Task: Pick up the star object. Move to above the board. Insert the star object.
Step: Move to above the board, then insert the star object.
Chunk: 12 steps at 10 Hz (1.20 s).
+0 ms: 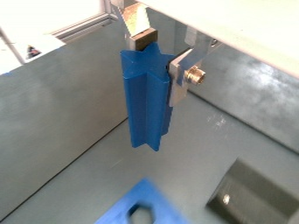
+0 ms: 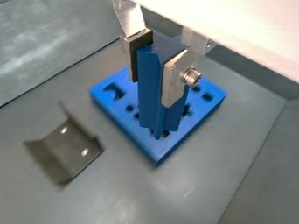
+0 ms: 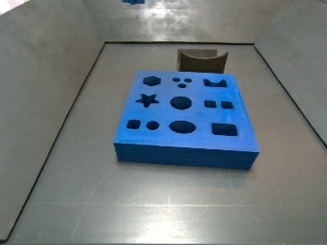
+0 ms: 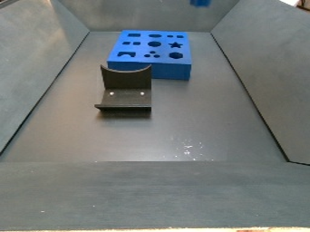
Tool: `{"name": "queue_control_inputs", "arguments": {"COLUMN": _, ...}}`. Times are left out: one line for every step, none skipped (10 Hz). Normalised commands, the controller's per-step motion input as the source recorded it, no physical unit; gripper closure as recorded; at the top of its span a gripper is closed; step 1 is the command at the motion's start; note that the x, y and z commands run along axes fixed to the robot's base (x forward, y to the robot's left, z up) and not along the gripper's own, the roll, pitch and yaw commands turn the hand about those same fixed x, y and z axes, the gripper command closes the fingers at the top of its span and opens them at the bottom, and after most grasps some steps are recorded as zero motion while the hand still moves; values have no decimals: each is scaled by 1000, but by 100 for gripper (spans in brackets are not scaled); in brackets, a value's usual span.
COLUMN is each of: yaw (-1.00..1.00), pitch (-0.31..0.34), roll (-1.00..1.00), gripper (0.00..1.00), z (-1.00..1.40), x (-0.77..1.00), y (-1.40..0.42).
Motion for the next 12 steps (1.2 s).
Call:
{"name": "queue_control_inputs", "arguments": {"yaw": 0, "pitch": 123, "roll": -17, "gripper": 100, "z": 294, "x": 245, "y": -1000}}
{"name": "queue_control_inputs", "arguments": {"yaw": 6, "pitch": 115, "roll": -6, "gripper": 100, "z": 294, "x": 256, "y": -1000}}
{"name": "queue_control_inputs", "arguments": {"yaw": 7, "pitch": 119, "roll": 5, "gripper": 100, "z": 297, "x": 267, "y": -1000}}
{"name": "queue_control_inputs", "arguments": {"yaw": 7, "pitch": 123, "roll": 12, "gripper": 100, "z": 299, "x": 282, "y": -1000}}
{"name": "queue_control_inputs", "arguments": {"yaw": 1, "pitch": 126, "roll": 0, "gripper": 100, "z": 300, "x": 295, "y": -1000}}
{"name": "queue_control_inputs", "arguments": {"yaw": 10, "pitch": 130, "roll": 12, "gripper": 100, "z": 306, "x": 329, "y": -1000}}
{"name": "queue_control_inputs", "arguments": {"yaw": 13, "pitch": 133, "roll": 19, "gripper": 100, "z": 235, "x": 272, "y": -746}}
{"name": "queue_control_inputs", "arguments": {"yaw": 10, "pitch": 125, "roll": 27, "gripper": 100, "z": 146, "x": 205, "y": -465}}
{"name": "queue_control_inputs", "arguments": {"yaw": 10, "pitch": 107, "roll": 35, "gripper": 100, "z": 90, "x": 143, "y": -275}}
{"name": "queue_control_inputs", "arguments": {"yaw": 0, "pitch": 0, "roll": -49, "gripper": 100, "z": -26, "x": 0, "y": 0}}
{"name": "queue_control_inputs", "arguments": {"yaw": 0, "pitch": -20, "roll": 0, "gripper": 100, "z": 0, "x": 0, "y": -3}}
{"name": "queue_control_inputs", "arguments": {"yaw": 0, "pitch": -51, "roll": 0, "gripper": 100, "z": 0, "x": -3, "y": 0}}
